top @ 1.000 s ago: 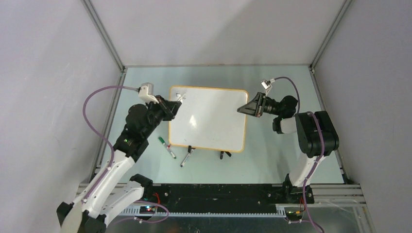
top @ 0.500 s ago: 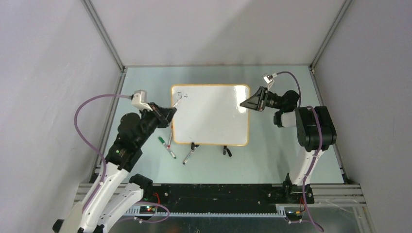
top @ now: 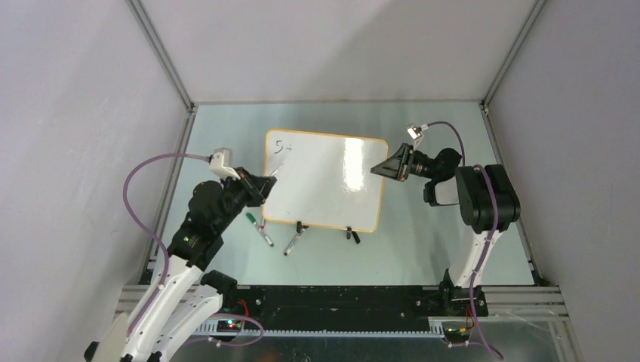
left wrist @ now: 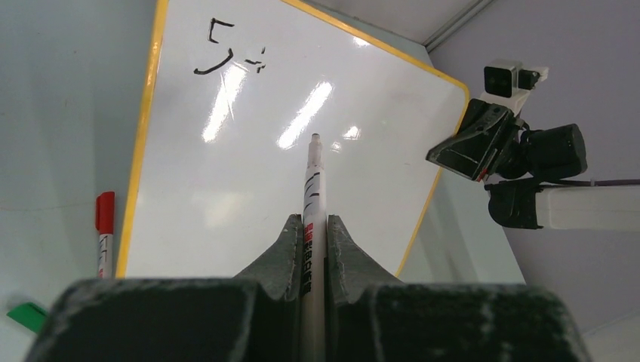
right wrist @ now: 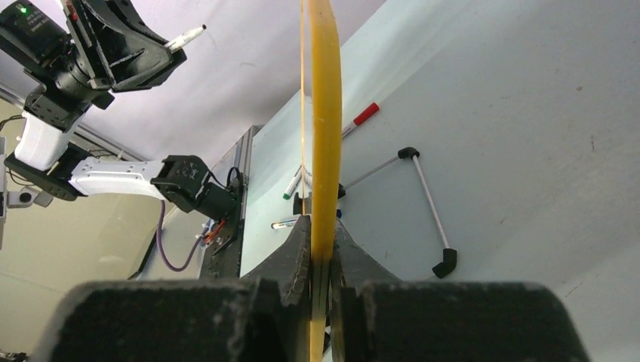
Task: Write a sentence on the whiteboard
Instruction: Put down the whiteboard on the whiteboard stand, then pass from the left arm to the right
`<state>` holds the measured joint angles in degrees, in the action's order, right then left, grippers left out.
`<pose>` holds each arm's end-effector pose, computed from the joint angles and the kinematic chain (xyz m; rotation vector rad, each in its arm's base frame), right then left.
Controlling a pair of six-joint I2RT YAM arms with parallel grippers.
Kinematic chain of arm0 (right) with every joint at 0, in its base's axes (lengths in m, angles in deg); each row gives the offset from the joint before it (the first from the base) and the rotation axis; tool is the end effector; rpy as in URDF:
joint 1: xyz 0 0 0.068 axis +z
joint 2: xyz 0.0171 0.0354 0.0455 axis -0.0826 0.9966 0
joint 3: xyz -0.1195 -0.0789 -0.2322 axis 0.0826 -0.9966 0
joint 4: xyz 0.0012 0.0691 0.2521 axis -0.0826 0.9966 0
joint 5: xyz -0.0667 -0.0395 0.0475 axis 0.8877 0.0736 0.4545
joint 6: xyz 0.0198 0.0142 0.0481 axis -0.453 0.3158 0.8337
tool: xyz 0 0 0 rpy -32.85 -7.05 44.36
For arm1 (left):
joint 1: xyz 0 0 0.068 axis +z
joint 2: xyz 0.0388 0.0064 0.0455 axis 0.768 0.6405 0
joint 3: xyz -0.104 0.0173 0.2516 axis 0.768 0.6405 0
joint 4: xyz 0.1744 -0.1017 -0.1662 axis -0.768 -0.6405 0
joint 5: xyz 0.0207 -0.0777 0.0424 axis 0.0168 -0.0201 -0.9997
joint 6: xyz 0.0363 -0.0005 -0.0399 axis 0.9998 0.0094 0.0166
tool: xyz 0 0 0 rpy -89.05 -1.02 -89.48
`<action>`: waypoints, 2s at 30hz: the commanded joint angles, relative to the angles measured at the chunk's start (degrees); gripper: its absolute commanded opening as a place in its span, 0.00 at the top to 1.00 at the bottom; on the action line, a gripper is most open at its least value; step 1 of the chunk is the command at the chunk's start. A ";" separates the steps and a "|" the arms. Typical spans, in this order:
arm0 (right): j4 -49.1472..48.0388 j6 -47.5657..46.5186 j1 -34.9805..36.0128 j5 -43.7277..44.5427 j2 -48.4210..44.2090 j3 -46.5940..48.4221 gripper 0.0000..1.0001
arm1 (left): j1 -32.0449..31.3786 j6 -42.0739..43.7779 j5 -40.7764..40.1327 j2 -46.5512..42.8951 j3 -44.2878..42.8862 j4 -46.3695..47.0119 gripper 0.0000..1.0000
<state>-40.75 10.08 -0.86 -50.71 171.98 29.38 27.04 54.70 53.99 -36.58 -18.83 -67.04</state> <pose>0.3390 0.0568 0.1789 -0.5516 1.6202 1.5614 0.1448 -0.0640 0.3105 -0.1467 1.8091 -0.7853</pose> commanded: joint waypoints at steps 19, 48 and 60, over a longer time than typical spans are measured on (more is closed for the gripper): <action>-3.35 -2.19 -4.14 0.08 11.72 19.55 0.42 | -0.32 -0.24 1.88 -1.31 0.95 1.57 1.00; 81.27 -37.24 13.64 48.40 -55.39 -3.88 0.01 | -7.70 -5.03 2.82 0.51 3.86 7.96 1.00; 76.97 -15.03 23.15 45.28 -69.87 -11.29 0.01 | -12.87 -5.49 5.73 -2.63 10.90 30.74 1.00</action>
<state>28.84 -3.45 12.63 -20.53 113.61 12.27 14.71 50.33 58.93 -37.32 -9.30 -47.35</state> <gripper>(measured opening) 0.993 0.129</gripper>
